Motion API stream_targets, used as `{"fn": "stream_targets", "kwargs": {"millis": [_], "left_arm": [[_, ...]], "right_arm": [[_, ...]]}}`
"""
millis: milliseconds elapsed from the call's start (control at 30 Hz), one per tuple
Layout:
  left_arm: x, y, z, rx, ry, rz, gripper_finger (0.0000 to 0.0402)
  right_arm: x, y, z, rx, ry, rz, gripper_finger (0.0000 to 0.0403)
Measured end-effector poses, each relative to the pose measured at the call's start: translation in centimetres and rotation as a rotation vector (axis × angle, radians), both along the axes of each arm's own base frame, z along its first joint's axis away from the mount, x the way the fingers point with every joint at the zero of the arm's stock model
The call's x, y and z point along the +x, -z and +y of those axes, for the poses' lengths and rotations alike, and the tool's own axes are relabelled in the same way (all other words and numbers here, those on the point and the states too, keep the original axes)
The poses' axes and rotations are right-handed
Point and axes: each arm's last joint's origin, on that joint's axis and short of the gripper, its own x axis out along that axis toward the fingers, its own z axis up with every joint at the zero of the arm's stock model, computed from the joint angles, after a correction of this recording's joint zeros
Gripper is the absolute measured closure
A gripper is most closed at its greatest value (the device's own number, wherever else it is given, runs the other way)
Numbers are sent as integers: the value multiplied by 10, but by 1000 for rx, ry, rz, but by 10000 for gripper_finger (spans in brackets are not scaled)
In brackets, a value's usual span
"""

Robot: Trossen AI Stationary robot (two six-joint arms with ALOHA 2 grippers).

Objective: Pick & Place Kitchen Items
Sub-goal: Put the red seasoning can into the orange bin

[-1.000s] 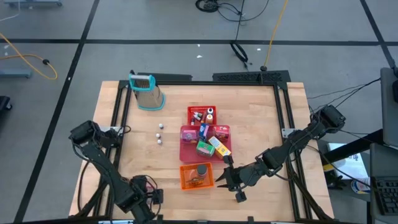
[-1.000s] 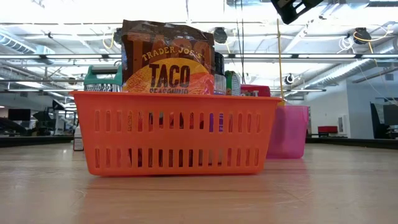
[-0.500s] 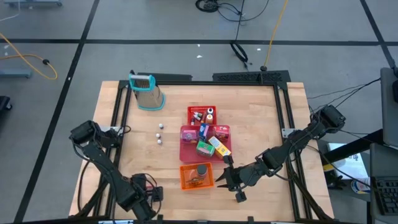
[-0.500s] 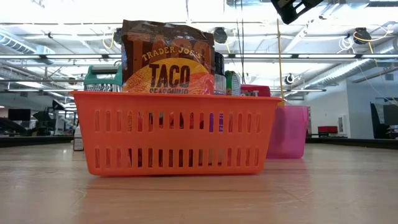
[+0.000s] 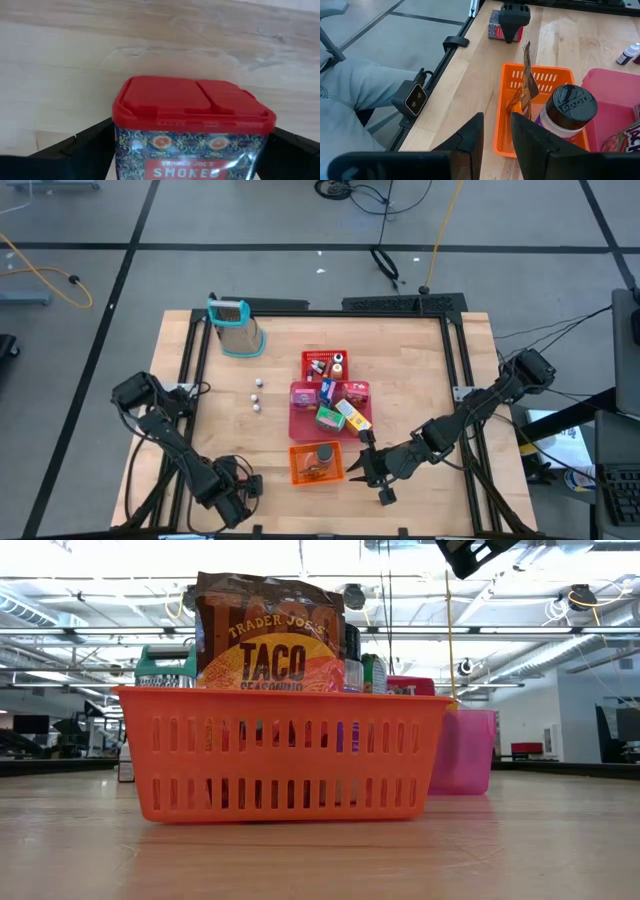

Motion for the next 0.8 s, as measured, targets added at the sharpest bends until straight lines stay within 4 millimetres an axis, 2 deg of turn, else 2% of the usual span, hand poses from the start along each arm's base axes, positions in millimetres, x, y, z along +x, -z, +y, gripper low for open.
{"fn": "stream_targets", "kwargs": {"millis": [300, 500, 667, 800], "left_arm": [[1, 1, 1, 20, -83, -31, 7], [-6, 2, 0, 91, 213, -41, 7], [-16, 2, -4, 209, 157, -137, 10], [-23, 3, -3, 310, 147, -200, 46]], "right_arm": [[0, 0, 0, 0, 0, -1, 314], [0, 0, 0, 0, 0, 0, 314], [0, 0, 0, 0, 0, 0, 314], [0, 0, 0, 0, 0, -1, 314]]}}
